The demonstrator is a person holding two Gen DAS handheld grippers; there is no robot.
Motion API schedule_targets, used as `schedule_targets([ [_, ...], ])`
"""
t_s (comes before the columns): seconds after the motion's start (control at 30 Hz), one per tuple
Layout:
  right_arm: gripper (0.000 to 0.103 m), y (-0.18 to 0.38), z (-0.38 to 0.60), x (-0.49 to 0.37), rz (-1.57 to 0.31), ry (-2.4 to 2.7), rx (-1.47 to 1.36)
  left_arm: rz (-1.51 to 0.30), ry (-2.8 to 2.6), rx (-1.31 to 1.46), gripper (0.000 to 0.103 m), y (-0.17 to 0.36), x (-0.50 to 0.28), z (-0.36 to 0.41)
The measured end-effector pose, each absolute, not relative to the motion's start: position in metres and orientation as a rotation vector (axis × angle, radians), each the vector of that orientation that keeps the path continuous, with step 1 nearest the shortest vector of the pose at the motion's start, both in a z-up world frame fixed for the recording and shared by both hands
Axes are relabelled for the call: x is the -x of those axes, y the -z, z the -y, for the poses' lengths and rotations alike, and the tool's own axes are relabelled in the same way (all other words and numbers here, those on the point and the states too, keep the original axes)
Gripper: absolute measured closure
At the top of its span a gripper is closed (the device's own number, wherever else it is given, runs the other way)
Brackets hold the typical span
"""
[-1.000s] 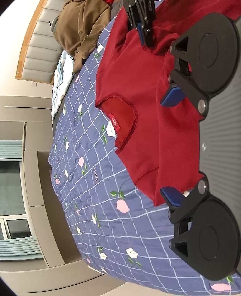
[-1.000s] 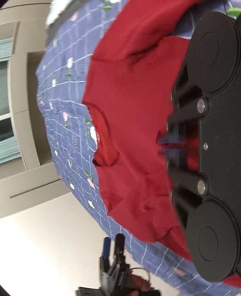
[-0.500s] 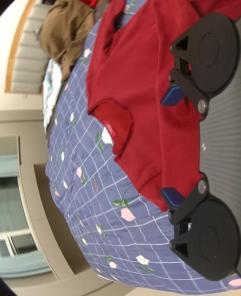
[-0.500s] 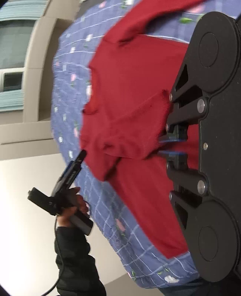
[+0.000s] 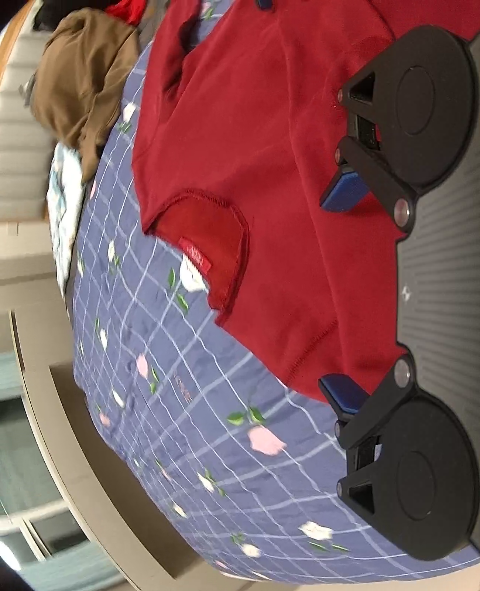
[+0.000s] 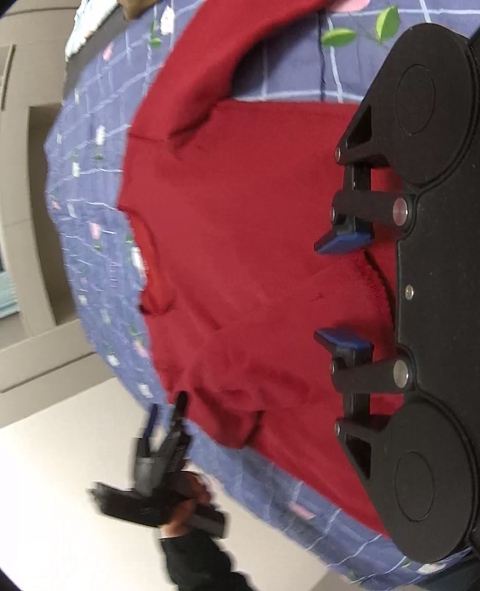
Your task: Fold small clothes
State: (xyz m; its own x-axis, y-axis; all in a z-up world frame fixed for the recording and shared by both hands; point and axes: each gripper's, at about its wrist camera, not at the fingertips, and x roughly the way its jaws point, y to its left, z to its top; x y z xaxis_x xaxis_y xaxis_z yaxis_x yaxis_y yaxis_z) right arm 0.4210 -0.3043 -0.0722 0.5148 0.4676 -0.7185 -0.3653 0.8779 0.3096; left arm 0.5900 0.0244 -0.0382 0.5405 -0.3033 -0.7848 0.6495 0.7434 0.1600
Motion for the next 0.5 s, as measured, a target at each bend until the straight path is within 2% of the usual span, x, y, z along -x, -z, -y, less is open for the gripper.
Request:
schedule_targets([
  [0.07,0.072,0.078,0.296,-0.418,-0.919,-0.508,-0.074,-0.817,0.629,-0.496,0.008,0.04,-0.592,-0.02],
  [0.17,0.097,0.076,0.292,-0.416,-0.911,-0.514,-0.039,-0.822,0.677,-0.531,0.009,0.044,-0.597,-0.012],
  [0.2,0.098,0.074,0.292,-0.416,-0.908,-0.513,-0.033,-0.83,0.692,-0.544,0.012,0.047,-0.598,-0.009],
  [0.27,0.099,0.068,0.292,-0.417,-0.894,-0.51,-0.011,-0.871,0.714,-0.57,0.023,0.056,-0.604,-0.002],
  [0.33,0.099,0.061,0.288,-0.417,-0.872,-0.507,0.043,-0.923,0.735,-0.577,0.053,0.064,-0.607,0.001],
  [0.43,0.099,0.05,0.287,-0.422,-0.837,-0.501,0.118,-0.957,0.767,-0.524,0.07,0.068,-0.607,-0.001],
  [0.5,0.099,0.042,0.288,-0.426,-0.815,-0.485,0.165,-0.958,0.766,-0.508,0.086,0.069,-0.604,-0.003],
])
